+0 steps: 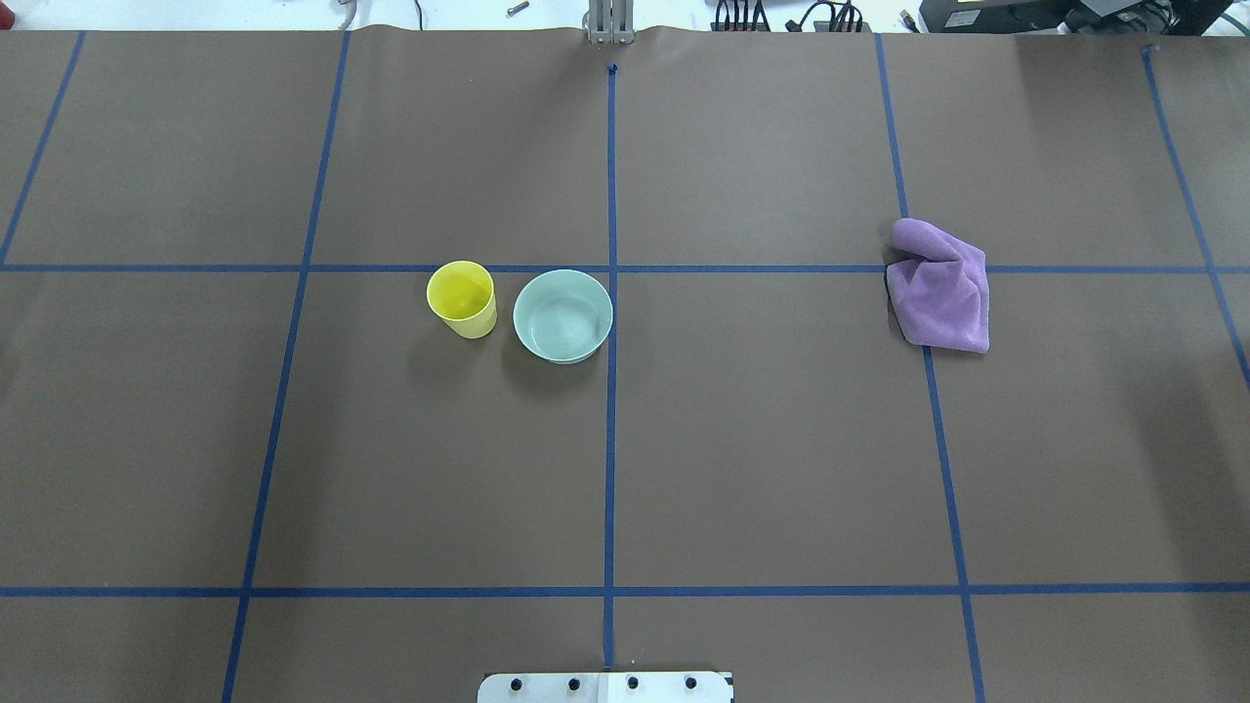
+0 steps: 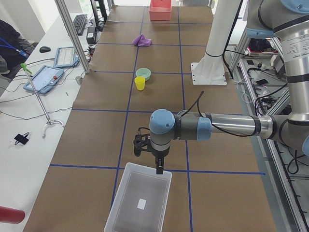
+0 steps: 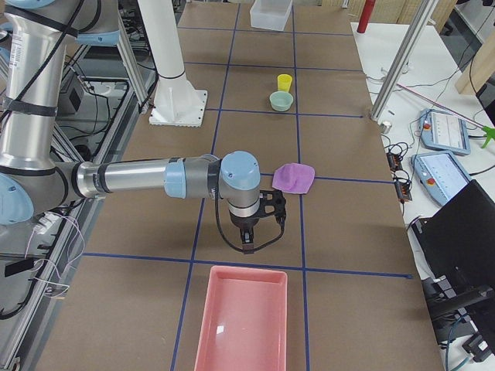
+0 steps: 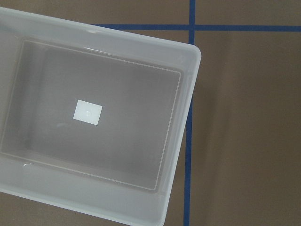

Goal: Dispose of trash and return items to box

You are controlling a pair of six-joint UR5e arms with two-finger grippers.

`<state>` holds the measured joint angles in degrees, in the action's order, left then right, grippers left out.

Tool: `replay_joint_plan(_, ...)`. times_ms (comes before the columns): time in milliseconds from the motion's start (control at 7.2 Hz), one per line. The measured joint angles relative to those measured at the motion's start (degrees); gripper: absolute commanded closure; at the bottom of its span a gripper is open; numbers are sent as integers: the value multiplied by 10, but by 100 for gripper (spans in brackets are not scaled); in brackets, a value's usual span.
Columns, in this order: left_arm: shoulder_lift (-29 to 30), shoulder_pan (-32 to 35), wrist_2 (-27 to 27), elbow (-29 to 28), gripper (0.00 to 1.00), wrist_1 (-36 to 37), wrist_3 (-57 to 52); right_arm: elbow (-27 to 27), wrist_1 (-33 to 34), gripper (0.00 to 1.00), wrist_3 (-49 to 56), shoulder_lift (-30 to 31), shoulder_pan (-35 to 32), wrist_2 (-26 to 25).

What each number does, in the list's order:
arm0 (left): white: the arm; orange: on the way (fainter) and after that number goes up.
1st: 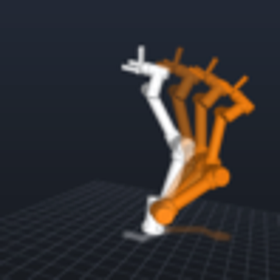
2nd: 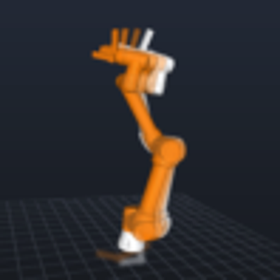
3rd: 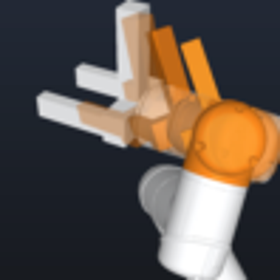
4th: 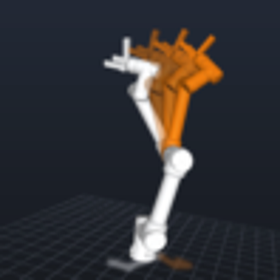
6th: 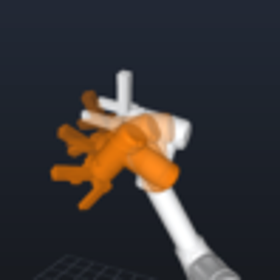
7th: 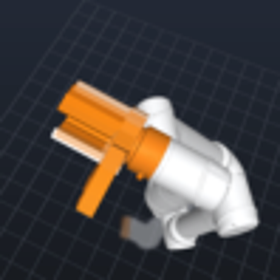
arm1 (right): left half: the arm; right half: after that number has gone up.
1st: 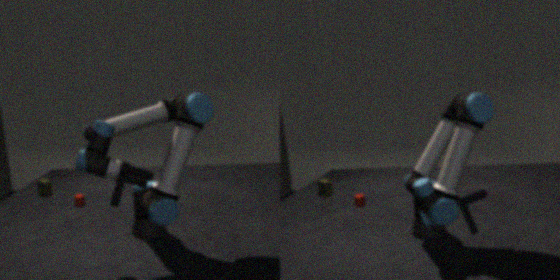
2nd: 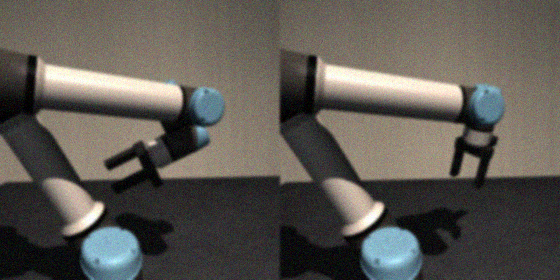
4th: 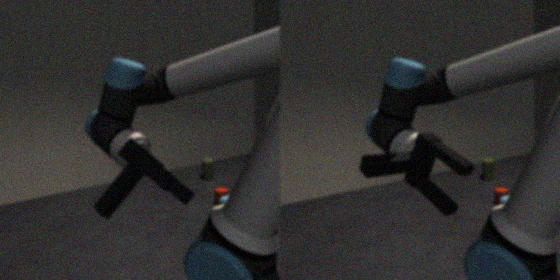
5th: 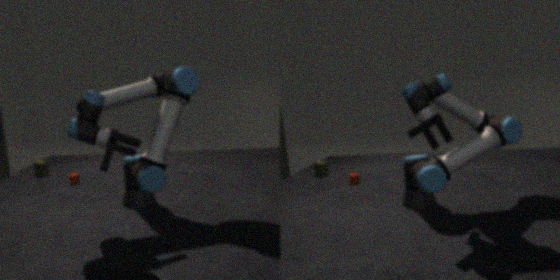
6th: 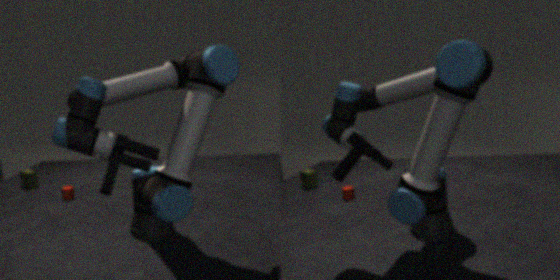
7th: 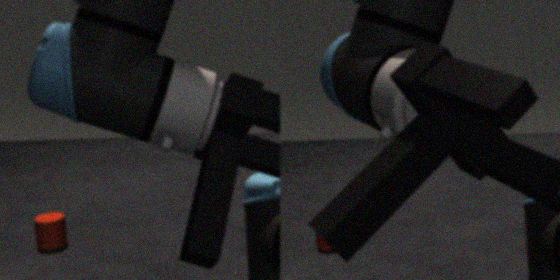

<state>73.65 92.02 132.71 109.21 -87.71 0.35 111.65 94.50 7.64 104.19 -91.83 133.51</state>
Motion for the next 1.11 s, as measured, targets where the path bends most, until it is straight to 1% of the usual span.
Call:
replay_joint_plan(417, 2, 0, 0, -1, 2, 0, 1, 18, -5, 0, 4, 6, 11, -6)
replay_joint_plan(694, 1, 0, 0, -3, 2, 0, 2, 20, -16, 0, 1, 2, 13, -8)
replay_joint_plan(1111, 2, -1, -1, -8, 2, 7, 2, 15, -90, 0, -16, 1, 12, -5)
